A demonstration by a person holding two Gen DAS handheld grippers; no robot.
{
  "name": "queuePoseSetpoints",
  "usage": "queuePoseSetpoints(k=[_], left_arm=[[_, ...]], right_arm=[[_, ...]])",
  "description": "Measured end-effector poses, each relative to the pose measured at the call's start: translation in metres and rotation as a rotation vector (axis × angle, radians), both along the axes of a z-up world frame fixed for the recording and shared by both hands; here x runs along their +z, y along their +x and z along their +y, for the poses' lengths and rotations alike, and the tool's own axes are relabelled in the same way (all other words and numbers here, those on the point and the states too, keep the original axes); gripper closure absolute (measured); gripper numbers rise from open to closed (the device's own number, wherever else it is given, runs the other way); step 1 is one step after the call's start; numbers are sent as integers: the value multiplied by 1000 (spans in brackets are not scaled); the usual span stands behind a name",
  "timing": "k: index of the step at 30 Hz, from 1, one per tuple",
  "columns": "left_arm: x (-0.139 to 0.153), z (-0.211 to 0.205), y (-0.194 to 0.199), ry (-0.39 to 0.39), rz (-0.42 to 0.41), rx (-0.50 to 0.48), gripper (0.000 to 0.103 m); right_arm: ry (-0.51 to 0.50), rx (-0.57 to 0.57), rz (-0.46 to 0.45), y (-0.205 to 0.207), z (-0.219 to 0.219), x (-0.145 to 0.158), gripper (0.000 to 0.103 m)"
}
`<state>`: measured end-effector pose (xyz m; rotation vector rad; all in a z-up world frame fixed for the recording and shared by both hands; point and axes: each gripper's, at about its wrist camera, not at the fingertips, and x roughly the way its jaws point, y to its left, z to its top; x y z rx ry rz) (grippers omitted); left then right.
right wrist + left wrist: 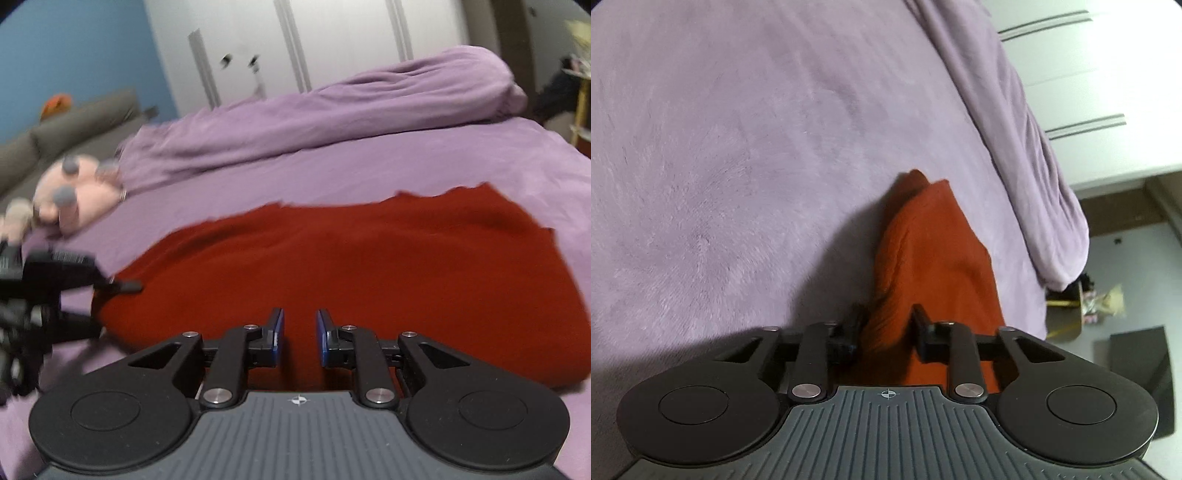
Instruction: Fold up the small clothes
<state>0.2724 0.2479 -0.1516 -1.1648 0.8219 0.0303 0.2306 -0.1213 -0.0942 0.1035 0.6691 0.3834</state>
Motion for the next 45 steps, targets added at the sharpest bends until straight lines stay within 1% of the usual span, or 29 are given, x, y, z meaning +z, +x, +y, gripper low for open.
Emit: queuePoseSetpoints(k=[3, 5, 7, 12, 15, 17, 19, 22, 24, 27, 28, 30, 31, 32, 33, 34, 36, 37, 38, 40, 41, 42, 43, 45], left_arm=[[-3, 2, 2, -20, -7, -3, 84], [-3, 5, 0, -56, -32, 2, 85], [0, 8, -2, -75, -54, 5, 86], [16, 1, 0, -37, -82, -4, 87], [28, -7, 1, 3, -103, -20, 88], [40, -13, 3, 47, -113, -39, 88], [52, -20, 5, 100, -125, -65, 88], [69, -35, 10, 161, -151, -108, 88], [79, -48, 14, 209, -165, -137, 88], [100, -79, 21, 308, -208, -207, 91], [105, -90, 23, 327, -224, -230, 91], [113, -120, 29, 328, -263, -308, 92], [114, -135, 32, 348, -270, -341, 92], [114, -155, 35, 397, -278, -382, 92], [110, -172, 38, 439, -272, -419, 92], [102, -185, 42, 460, -244, -455, 92], [81, -204, 49, 466, -152, -521, 90], [75, -206, 49, 467, -132, -528, 90], [72, -205, 45, 461, -133, -517, 89], [74, -189, 32, 416, -164, -458, 79], [77, -175, 23, 374, -191, -408, 66], [81, -162, 13, 337, -214, -359, 56], [85, -149, 6, 310, -226, -319, 53], [93, -124, -9, 275, -261, -259, 50]], right_arm=[[-67, 25, 20, -1, 20, -11, 85], [-60, 23, 25, -10, 20, -8, 85], [-38, 12, 23, -13, 10, -3, 85], [-60, -95, 11, -14, -18, 1, 85], [-100, -151, 50, -11, -28, -9, 86], [-101, -158, 78, -11, -34, -15, 87], [-85, -179, 57, -17, -40, -12, 87], [-102, -242, 22, -21, -47, -9, 87], [-99, -257, 54, -20, -55, -13, 87], [-47, -260, 70, -22, -68, -15, 87], [-36, -260, 66, -25, -71, -15, 87], [-22, -263, 61, -29, -76, -14, 87], [-16, -271, 59, -33, -78, -14, 87], [-8, -277, 59, -33, -80, -14, 87], [0, -283, 59, -34, -82, -14, 87], [3, -287, 65, -32, -83, -14, 87], [4, -288, 73, -29, -84, -12, 86], [3, -282, 74, -30, -85, -11, 85], [-1, -275, 73, -31, -86, -9, 85], [-7, -252, 64, -31, -88, -6, 77], [-11, -247, 60, -32, -89, -6, 75], [-14, -249, 58, -33, -89, -6, 75], [-11, -251, 62, -32, -90, -6, 75], [5, -262, 67, -31, -88, -6, 74]])
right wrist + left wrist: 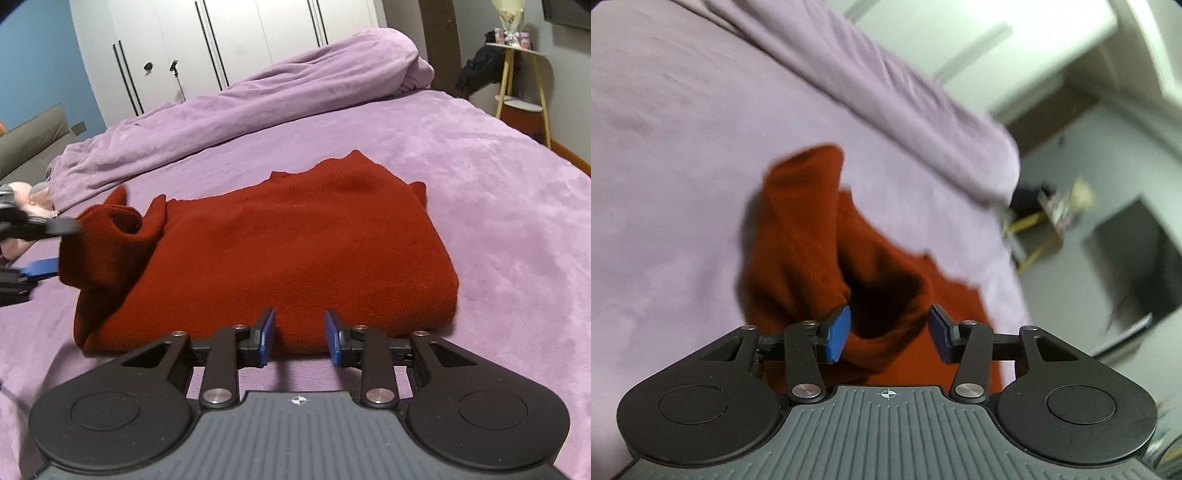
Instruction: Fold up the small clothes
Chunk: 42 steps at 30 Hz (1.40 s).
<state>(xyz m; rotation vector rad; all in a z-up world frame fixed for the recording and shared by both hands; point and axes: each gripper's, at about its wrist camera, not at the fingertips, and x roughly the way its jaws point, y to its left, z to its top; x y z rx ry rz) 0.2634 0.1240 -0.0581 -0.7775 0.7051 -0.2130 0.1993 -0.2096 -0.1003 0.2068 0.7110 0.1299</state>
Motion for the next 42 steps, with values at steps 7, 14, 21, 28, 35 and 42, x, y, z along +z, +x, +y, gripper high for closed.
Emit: queuePoseSetpoints(k=[7, 14, 21, 28, 35, 42], left_arm=[[-8, 67, -47, 145, 72, 241, 42], [-51, 105, -78, 89, 230, 374, 42], [-52, 119, -109, 78, 223, 388, 39], [-52, 113, -97, 128, 233, 375, 38], [-43, 98, -91, 167, 205, 345, 38], [-28, 40, -54, 190, 124, 170, 38]], right_arm=[[67, 81, -27, 7, 35, 15, 68], [-87, 332, -138, 19, 119, 35, 24], [-240, 413, -152, 51, 197, 22, 23], [-220, 414, -162, 63, 217, 9, 79], [55, 237, -240, 62, 150, 46, 96], [192, -91, -39, 47, 27, 6, 79]])
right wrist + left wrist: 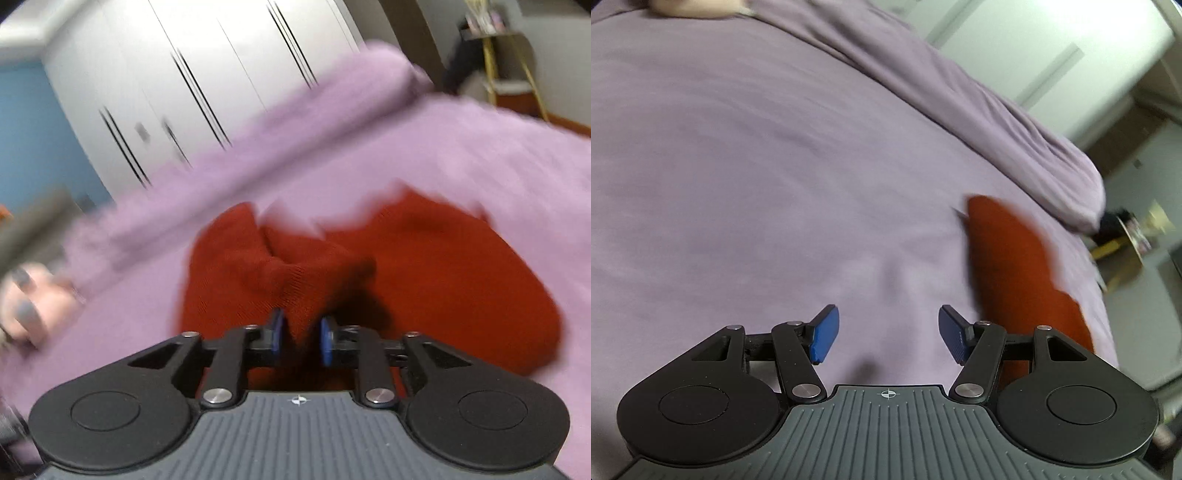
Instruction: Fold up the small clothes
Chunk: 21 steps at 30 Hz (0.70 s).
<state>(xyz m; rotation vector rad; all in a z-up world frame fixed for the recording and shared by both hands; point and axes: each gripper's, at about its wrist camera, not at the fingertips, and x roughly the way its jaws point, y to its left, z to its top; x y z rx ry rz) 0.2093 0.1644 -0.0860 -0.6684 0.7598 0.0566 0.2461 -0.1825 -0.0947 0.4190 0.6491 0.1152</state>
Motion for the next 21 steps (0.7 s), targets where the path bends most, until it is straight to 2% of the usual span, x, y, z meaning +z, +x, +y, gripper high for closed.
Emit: queuePoseSetpoints(k=[2, 5, 6, 7, 9, 12, 14, 15, 16, 18, 19, 21], left_arm=[[2, -26, 16, 17, -7, -86, 37], [1, -59, 34, 63, 9, -175, 37], [0, -67, 38, 72, 19, -191, 37], [-2, -75, 42, 77, 32, -207, 37], [-4, -87, 44, 77, 45, -227, 37], [-2, -95, 38, 101, 41, -247, 37], [-1, -97, 35, 112, 38, -276, 35], [-1, -99, 33, 124, 45, -292, 35], [-2, -101, 33, 139, 54, -305, 35], [-3, -108, 33, 171, 62, -324, 35], [-4, -110, 34, 183, 64, -328, 35], [-4, -115, 37, 195, 66, -330, 35]], right_arm=[[69, -22, 22, -9, -26, -8, 77], [101, -37, -22, -13, -51, 0, 61], [107, -25, -45, -12, -56, 6, 54], [119, 15, -70, -6, -58, 12, 39], [109, 133, -82, 8, -53, 21, 24], [-25, 338, -100, 36, -29, 25, 24], [-83, 433, -48, 55, -15, 17, 24], [-108, 463, -18, 63, -11, 11, 29], [-139, 480, 9, 70, -6, 5, 54], [-145, 512, 41, 77, -3, -2, 94], [-136, 509, 33, 74, -3, -1, 94], [-173, 483, -39, 54, -6, 7, 95]])
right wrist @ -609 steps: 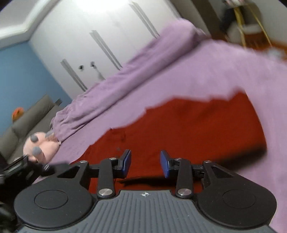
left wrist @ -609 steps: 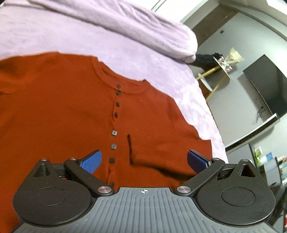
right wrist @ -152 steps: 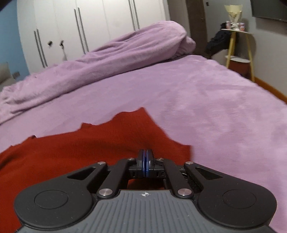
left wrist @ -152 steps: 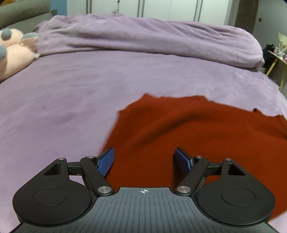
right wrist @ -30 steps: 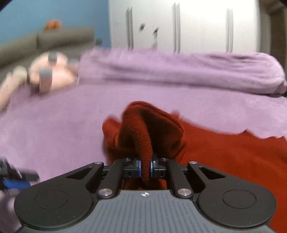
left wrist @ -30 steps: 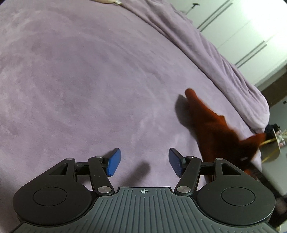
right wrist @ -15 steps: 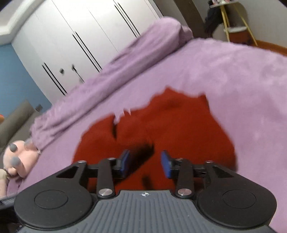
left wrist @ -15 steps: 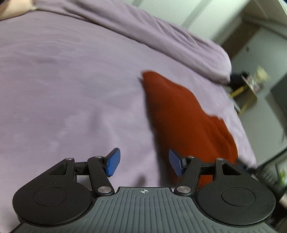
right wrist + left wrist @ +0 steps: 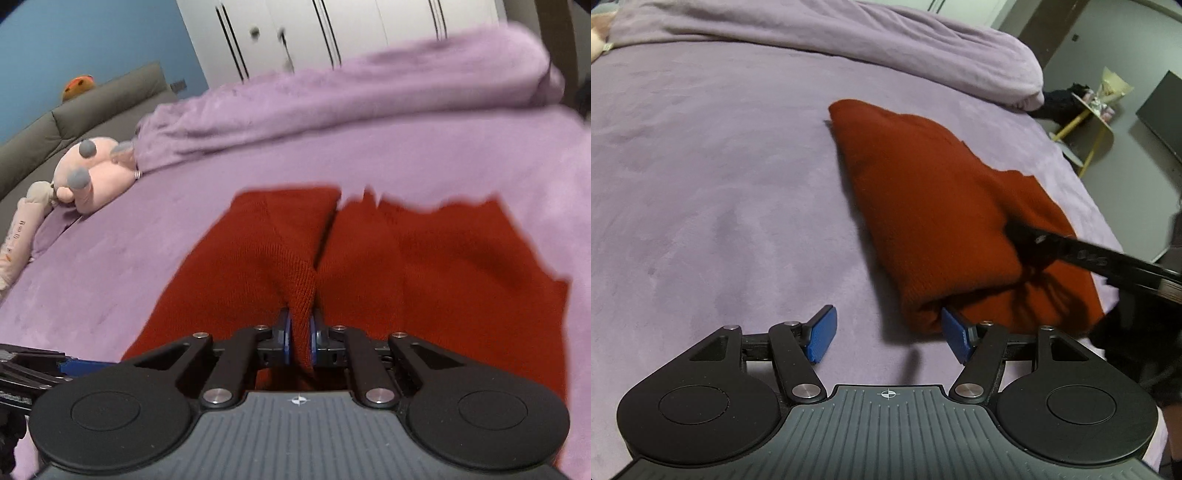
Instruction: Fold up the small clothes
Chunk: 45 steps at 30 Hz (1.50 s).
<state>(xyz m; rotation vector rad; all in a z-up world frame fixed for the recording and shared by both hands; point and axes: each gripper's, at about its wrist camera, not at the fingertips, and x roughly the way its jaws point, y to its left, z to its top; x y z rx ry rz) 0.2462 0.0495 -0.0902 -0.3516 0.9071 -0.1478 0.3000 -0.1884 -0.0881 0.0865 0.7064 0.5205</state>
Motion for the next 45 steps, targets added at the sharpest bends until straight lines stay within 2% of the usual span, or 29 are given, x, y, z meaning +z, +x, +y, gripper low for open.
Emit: queuePoseSetpoints(k=[3, 5, 7, 8, 9, 11, 12, 13, 15, 16, 18, 22, 24, 26, 28, 32, 34, 36, 40, 43, 45], left_arm=[[-1, -6, 4, 10, 4, 22, 35], [-3, -8, 5, 21, 20, 31, 35], [-7, -9, 5, 17, 40, 27, 35], [-8, -10, 6, 14, 47, 26, 35], [-8, -11, 6, 22, 54, 23, 35], [-7, -12, 5, 44, 47, 13, 35], [-6, -12, 5, 48, 44, 12, 35], [-6, -11, 5, 45, 43, 14, 35], [-7, -10, 7, 33, 50, 22, 35], [-8, -11, 7, 32, 50, 23, 35], [-8, -13, 6, 41, 46, 23, 35], [-8, -16, 5, 50, 44, 6, 35], [-8, -14, 5, 47, 46, 5, 35], [-8, -12, 7, 41, 50, 7, 35], [-8, -11, 8, 39, 49, 7, 35], [-10, -16, 8, 54, 48, 3, 35], [-10, -17, 8, 56, 49, 3, 33], [-9, -18, 9, 56, 53, 5, 33], [-2, -19, 7, 48, 54, 15, 33], [2, -22, 6, 21, 33, 0, 30], [3, -29, 7, 26, 28, -14, 30]], right_arm=[[75, -99, -71, -28, -10, 19, 95], [93, -186, -33, -39, -21, 17, 95], [34, -260, 14, -49, -25, -1, 95], [10, -274, 48, -49, -26, -13, 95], [30, -269, 76, -49, -29, -22, 94], [87, -251, 67, -49, -34, -18, 89], [114, -243, 60, -47, -36, -12, 78], [146, -250, 46, -44, -40, -6, 54], [183, -267, 37, -31, -48, 0, 25], [200, -256, 49, -24, -52, 1, 24], [223, -234, 94, -10, -53, -1, 24], [332, -203, 256, 27, -57, -22, 24], [320, -209, 258, 35, -51, -27, 24], [342, -185, 266, 42, -44, -26, 32], [346, -155, 260, 45, -33, -21, 49], [236, -109, 195, 45, -5, -18, 65], [183, -114, 171, 43, 4, -15, 81], [78, -122, 99, 37, 16, -4, 88], [-95, -152, -163, 1, 27, 42, 90], [-237, -217, -324, -27, 20, 54, 90], [-308, -278, -339, -35, 9, 46, 90]])
